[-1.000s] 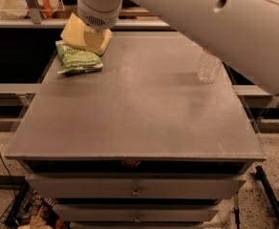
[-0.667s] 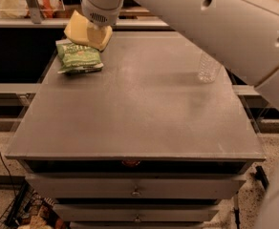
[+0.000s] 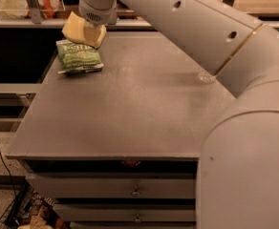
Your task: Move sponge near green jalapeno chip bag
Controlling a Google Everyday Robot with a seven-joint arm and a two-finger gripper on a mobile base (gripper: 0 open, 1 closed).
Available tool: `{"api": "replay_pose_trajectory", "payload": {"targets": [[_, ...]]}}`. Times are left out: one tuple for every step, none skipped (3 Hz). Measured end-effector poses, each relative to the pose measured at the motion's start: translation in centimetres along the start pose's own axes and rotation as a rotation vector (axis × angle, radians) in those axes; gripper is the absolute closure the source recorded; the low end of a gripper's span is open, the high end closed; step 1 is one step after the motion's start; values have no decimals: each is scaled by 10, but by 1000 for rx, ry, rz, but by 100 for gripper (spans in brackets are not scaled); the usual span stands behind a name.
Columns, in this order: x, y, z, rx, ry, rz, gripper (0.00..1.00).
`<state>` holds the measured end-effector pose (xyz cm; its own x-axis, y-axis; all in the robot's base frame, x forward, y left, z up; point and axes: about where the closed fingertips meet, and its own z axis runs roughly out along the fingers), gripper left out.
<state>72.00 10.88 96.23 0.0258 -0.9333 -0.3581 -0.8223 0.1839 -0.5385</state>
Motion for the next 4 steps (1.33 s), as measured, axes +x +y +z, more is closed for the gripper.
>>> {"api": "replay_pose_trajectory", "payload": {"targets": [[-5, -7, 21, -18, 2, -1, 82], [0, -13, 36, -20, 28, 15, 59], [14, -21, 44, -4, 70, 46, 36], [32, -28, 45, 21, 114, 78, 12]]}}
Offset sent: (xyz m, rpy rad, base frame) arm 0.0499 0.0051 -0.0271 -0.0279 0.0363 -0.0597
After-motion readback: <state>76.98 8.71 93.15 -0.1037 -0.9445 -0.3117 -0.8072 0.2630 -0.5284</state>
